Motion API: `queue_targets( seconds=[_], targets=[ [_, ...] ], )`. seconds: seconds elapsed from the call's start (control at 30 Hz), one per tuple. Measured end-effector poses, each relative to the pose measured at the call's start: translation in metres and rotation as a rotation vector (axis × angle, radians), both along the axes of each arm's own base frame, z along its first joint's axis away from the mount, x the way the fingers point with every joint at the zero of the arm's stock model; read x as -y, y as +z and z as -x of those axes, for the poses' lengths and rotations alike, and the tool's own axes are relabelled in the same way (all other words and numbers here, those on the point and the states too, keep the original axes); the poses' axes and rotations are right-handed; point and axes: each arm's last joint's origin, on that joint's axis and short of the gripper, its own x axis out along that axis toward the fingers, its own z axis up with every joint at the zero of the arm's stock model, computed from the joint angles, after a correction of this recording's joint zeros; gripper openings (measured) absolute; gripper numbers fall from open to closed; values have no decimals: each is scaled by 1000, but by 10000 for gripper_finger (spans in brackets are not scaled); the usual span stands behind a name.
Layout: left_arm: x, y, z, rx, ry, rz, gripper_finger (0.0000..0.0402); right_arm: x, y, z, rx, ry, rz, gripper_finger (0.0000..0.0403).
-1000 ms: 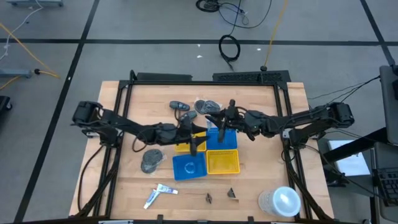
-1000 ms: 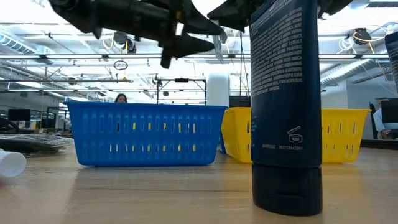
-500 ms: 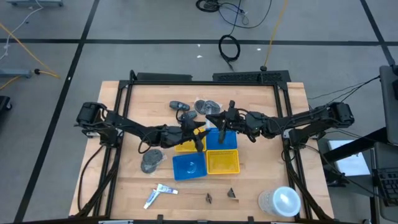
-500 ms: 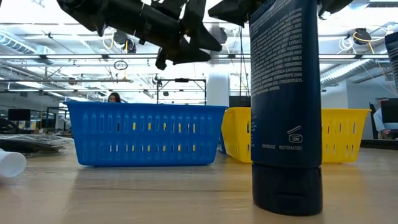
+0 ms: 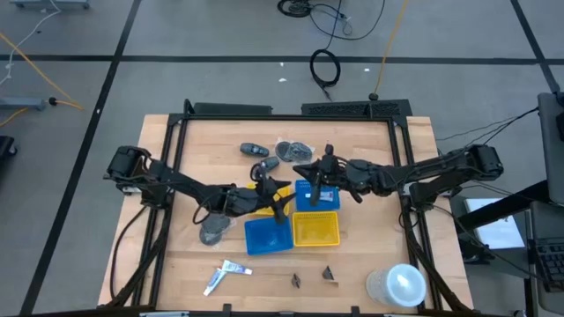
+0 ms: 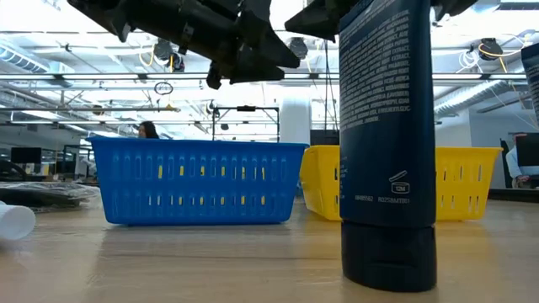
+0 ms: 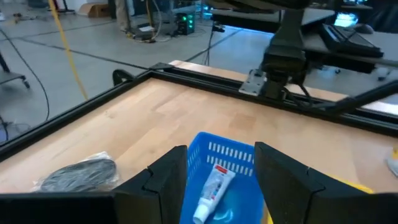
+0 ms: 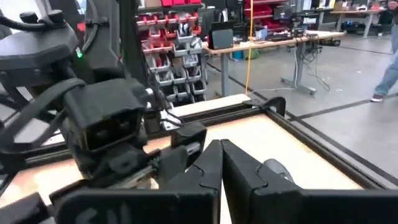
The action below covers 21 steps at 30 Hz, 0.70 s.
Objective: Pick & Place Travel size toiletries
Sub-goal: Put the right toothpaste into the top right blue bin
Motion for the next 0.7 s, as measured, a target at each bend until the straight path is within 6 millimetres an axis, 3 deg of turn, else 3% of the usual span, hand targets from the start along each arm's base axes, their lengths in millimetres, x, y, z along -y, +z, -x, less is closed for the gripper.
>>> queue_targets(
  seconds=[0.43,0.57,0.7],
  targets=[
    [-5,-1,8,-107,47,-32,186,1,-25,10,-279,-16,-41,3],
    [-12,9,26,-230,57,-17,186,-2,-31,12,-343,39,-83,3],
    [-9,25,49,-323,-39,28,186,-8,-33,13,-365,136,-114,4]
  ],
)
